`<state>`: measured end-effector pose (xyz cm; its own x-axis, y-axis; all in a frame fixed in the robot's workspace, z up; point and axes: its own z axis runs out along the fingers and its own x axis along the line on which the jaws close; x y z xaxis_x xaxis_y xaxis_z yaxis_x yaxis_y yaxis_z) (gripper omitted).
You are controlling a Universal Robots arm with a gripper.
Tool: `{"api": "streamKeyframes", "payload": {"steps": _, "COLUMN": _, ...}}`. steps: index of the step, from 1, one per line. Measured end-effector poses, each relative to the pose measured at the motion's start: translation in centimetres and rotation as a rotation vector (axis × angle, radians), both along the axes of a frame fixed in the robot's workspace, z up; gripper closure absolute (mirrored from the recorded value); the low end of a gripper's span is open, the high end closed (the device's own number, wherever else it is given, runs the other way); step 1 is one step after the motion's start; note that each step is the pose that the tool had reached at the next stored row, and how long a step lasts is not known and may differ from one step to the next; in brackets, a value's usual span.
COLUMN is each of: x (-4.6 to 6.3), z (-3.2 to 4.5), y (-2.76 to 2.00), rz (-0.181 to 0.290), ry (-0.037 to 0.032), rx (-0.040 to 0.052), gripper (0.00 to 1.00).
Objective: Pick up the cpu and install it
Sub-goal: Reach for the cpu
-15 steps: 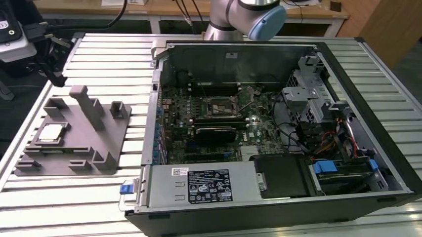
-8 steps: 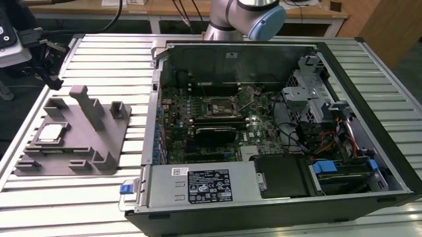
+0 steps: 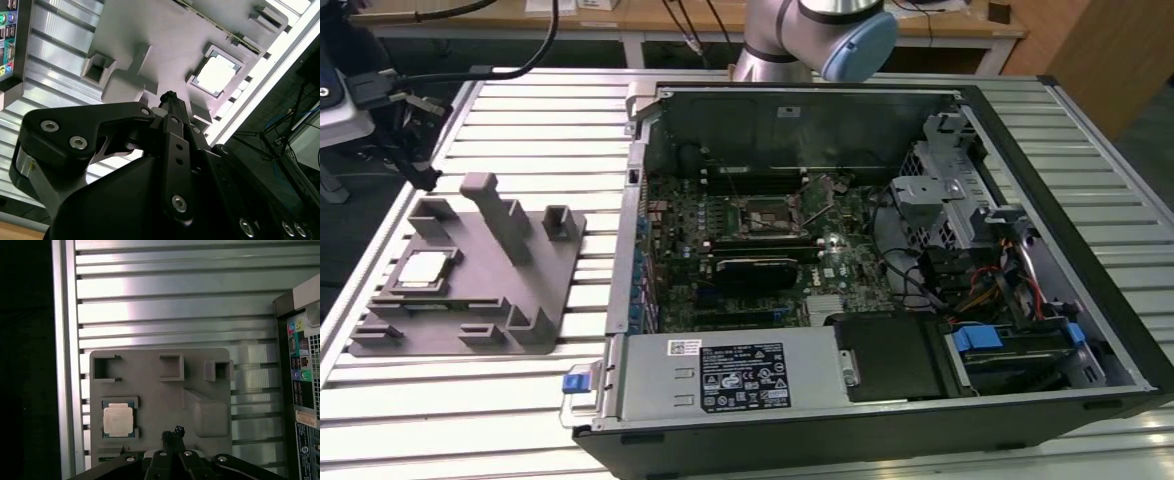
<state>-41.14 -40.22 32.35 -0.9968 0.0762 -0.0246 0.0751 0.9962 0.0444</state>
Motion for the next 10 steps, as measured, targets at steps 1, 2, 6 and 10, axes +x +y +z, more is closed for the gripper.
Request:
{"api": "streamKeyframes", "payload": {"steps": 1, "x": -0.1, "z": -0.11, "y": -0.03, "rz": 0.0, "ry": -0.0001, "rx": 0.0, "gripper": 0.89}}
{"api": "streamKeyframes", "payload": {"steps": 2, "x": -0.2, "z": -0.23, "y": -0.07, "rz": 0.0, "ry": -0.0001, "rx": 0.0, "gripper": 0.89}}
{"api": "streamKeyframes", "payload": {"steps": 6, "x": -0.6, "z": -0.67, "y": -0.22, "rz": 0.0, "ry": -0.0001, "rx": 0.0, "gripper": 0.89}}
{"api": "streamKeyframes", "payload": {"steps": 10, "x": -0.8, "z": -1.12, "y": -0.32, "rz": 0.0, "ry": -0.0003, "rx": 0.0002, "gripper": 0.89}}
